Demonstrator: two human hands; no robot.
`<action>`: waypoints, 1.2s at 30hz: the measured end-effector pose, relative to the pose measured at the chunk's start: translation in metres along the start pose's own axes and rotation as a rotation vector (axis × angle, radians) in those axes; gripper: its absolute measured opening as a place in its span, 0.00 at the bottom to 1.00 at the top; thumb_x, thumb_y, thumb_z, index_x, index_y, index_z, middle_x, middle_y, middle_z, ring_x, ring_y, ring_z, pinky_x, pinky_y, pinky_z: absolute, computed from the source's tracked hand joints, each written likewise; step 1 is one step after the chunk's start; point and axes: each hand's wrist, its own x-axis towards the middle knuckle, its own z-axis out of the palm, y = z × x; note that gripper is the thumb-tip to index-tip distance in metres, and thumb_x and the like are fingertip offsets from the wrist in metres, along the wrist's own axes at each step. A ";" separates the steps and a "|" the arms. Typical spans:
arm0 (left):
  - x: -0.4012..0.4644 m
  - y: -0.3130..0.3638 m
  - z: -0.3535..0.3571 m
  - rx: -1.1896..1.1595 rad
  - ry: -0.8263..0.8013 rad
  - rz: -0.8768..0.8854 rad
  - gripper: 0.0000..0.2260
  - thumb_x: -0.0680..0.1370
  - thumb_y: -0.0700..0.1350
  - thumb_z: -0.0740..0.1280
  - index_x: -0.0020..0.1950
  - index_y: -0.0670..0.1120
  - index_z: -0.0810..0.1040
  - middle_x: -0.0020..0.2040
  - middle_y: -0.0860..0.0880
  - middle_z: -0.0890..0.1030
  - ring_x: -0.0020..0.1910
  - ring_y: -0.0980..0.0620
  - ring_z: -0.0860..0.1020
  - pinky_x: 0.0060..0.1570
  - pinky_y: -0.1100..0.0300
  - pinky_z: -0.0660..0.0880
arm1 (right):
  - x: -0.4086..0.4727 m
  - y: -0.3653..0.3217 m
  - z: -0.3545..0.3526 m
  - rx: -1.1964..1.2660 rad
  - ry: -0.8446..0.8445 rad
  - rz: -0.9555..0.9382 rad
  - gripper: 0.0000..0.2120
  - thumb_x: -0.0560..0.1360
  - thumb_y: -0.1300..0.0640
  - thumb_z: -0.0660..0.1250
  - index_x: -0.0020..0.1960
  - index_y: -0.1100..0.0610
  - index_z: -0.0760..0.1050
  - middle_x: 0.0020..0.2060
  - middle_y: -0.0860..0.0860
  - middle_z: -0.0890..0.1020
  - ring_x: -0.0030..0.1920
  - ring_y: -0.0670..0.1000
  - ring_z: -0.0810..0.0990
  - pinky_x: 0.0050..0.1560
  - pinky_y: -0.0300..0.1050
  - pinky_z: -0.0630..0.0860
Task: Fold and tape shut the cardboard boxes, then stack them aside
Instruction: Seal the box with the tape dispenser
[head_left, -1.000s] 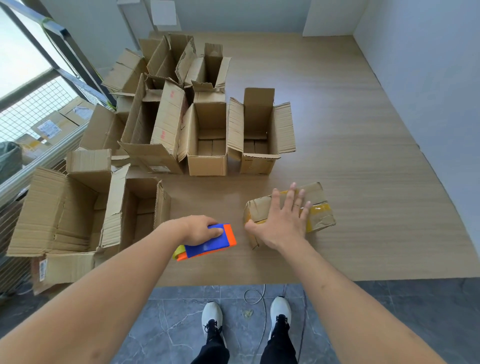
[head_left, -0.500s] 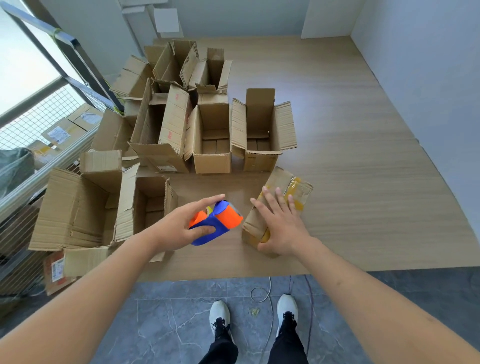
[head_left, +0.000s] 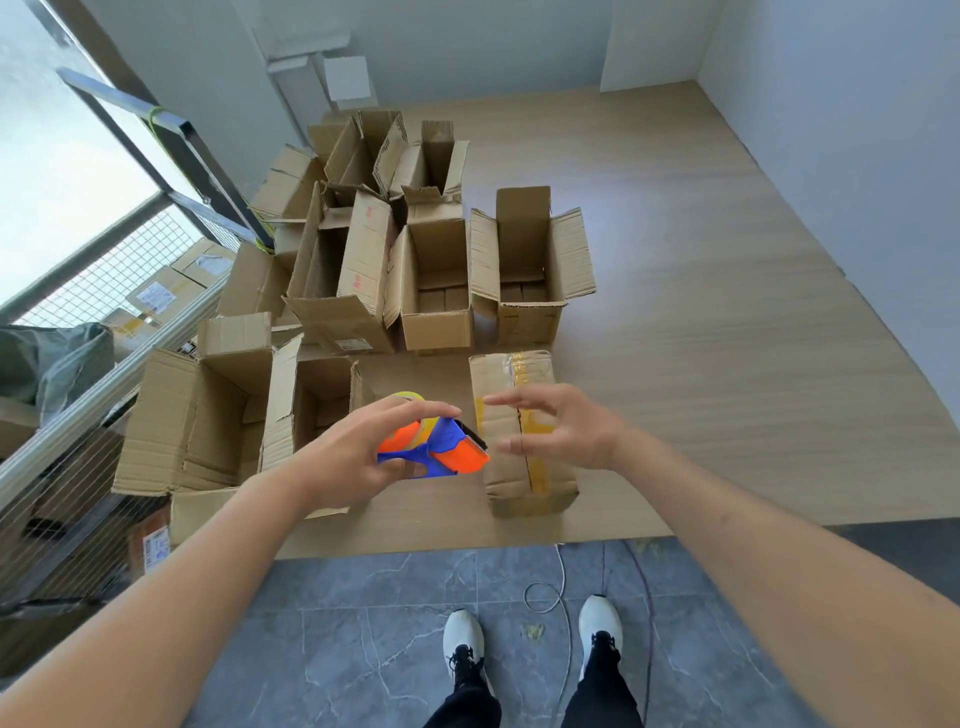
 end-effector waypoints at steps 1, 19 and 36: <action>-0.001 0.004 -0.001 0.001 -0.008 -0.001 0.32 0.77 0.39 0.74 0.72 0.67 0.69 0.64 0.61 0.74 0.62 0.56 0.74 0.61 0.52 0.75 | -0.006 -0.011 0.000 0.173 0.051 0.014 0.24 0.76 0.49 0.76 0.70 0.46 0.76 0.66 0.45 0.80 0.68 0.44 0.77 0.70 0.55 0.75; -0.013 0.071 0.002 0.060 -0.116 -0.007 0.33 0.80 0.47 0.72 0.74 0.75 0.61 0.68 0.60 0.72 0.65 0.56 0.72 0.61 0.47 0.76 | -0.071 -0.059 0.018 0.319 0.343 0.011 0.05 0.76 0.62 0.75 0.52 0.58 0.85 0.43 0.55 0.87 0.46 0.55 0.87 0.49 0.51 0.85; -0.041 -0.019 0.036 0.101 -0.286 -0.271 0.27 0.82 0.56 0.66 0.69 0.82 0.58 0.68 0.61 0.72 0.63 0.58 0.72 0.64 0.53 0.73 | -0.119 0.047 0.026 0.175 0.647 0.449 0.09 0.76 0.67 0.72 0.40 0.56 0.83 0.30 0.52 0.84 0.32 0.50 0.83 0.39 0.46 0.83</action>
